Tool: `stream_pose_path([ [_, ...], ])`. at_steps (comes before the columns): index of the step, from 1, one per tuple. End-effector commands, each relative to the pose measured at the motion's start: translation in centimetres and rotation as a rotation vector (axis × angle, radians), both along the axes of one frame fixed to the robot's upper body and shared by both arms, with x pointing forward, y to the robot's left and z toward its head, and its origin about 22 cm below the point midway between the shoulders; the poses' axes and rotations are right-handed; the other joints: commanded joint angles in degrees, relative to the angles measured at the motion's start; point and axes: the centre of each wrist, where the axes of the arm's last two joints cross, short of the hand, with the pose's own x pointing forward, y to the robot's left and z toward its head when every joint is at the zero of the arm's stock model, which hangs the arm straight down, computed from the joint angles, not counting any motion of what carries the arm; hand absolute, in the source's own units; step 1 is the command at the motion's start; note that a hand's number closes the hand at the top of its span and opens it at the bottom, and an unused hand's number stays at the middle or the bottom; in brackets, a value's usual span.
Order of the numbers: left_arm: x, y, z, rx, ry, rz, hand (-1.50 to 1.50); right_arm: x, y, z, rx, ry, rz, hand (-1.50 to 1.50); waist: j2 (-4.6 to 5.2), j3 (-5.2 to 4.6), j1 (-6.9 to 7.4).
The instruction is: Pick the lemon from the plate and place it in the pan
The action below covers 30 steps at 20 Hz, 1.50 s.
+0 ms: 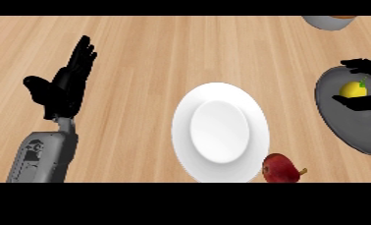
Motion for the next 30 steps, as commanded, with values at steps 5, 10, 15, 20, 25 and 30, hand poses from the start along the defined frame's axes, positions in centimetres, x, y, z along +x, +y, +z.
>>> stream_pose_path([
  [5,-0.4,0.7,-0.4,0.003,-0.001,0.020,0.00,-0.9,-2.5,1.1,0.165,-0.193,0.017,-1.50,-0.30,-0.02,-1.10],
  [10,-1.2,0.9,-1.1,0.001,0.013,0.047,0.00,-3.1,-4.2,0.1,0.394,-0.273,-0.036,-1.50,-0.75,-0.12,-1.91],
  [15,-0.9,2.6,-1.5,0.003,0.013,0.053,0.00,-10.0,-9.3,-0.4,0.536,-0.222,0.070,-1.50,-0.77,-0.10,-3.10],
  [20,-0.7,2.3,-0.8,0.012,0.021,0.084,0.00,-12.9,-12.6,3.1,0.579,-0.233,0.130,-1.50,-1.40,-0.22,-4.90],
  [25,-1.8,3.6,-1.9,0.012,0.020,0.100,0.00,-16.1,-14.2,3.6,0.573,-0.239,0.131,-1.50,-1.46,-0.22,-5.34],
  [30,-1.7,3.1,-0.7,0.006,0.029,0.098,0.00,-18.6,-15.3,4.6,0.570,-0.200,0.122,-1.50,-1.78,-0.18,-5.72],
])
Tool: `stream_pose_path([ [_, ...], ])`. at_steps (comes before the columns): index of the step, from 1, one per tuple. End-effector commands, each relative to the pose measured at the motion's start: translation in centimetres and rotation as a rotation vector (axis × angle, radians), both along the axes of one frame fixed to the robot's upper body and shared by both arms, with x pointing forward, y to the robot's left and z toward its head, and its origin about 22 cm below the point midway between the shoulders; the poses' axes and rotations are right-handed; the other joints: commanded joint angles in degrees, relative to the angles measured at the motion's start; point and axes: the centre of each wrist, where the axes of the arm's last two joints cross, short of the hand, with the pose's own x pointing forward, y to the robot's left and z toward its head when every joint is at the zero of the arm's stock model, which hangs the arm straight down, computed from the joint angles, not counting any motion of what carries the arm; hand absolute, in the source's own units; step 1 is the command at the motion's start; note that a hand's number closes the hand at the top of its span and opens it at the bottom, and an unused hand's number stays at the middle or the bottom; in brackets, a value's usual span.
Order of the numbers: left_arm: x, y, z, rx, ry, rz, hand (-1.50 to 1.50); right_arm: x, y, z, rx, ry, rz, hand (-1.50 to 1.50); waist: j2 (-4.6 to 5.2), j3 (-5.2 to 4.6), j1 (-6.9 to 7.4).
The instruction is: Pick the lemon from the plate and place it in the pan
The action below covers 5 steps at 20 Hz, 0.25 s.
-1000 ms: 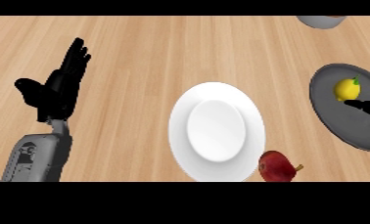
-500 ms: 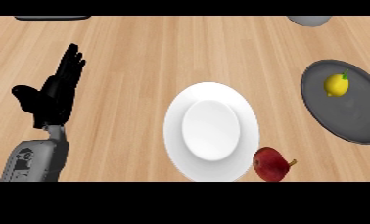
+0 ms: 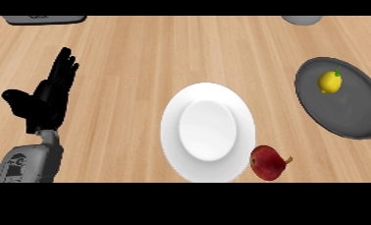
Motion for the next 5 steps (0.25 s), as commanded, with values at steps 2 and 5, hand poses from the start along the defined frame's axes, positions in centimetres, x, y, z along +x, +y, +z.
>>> stream_pose_path([
  [2,-0.6,0.5,-0.1,-0.006,0.012,0.005,0.00,-3.1,-1.1,0.5,0.150,-0.082,0.236,-1.50,-0.20,-0.02,-0.03],
  [5,0.0,-0.7,0.8,-0.006,-0.012,-0.010,0.00,-3.7,-0.9,0.2,0.110,-0.090,0.216,-1.50,0.07,0.03,0.38],
])
